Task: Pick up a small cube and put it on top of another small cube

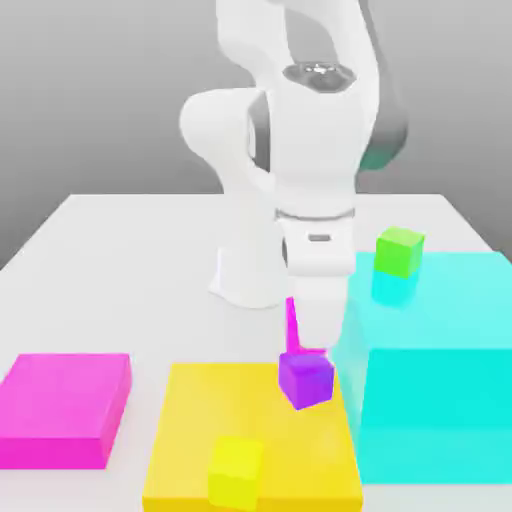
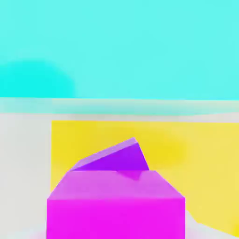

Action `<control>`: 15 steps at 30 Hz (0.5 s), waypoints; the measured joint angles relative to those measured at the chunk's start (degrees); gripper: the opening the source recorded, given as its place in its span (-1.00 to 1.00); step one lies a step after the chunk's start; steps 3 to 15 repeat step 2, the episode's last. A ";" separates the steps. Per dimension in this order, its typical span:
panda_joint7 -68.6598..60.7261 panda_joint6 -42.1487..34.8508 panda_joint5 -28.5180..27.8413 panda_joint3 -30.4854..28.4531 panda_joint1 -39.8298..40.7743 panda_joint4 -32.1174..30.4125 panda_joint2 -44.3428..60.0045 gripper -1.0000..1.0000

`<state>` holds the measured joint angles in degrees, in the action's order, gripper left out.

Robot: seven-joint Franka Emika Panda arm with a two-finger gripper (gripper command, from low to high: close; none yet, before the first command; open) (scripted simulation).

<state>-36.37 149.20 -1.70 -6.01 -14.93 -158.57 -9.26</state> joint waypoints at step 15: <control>0.00 0.00 0.00 0.00 0.00 0.00 0.00 1.00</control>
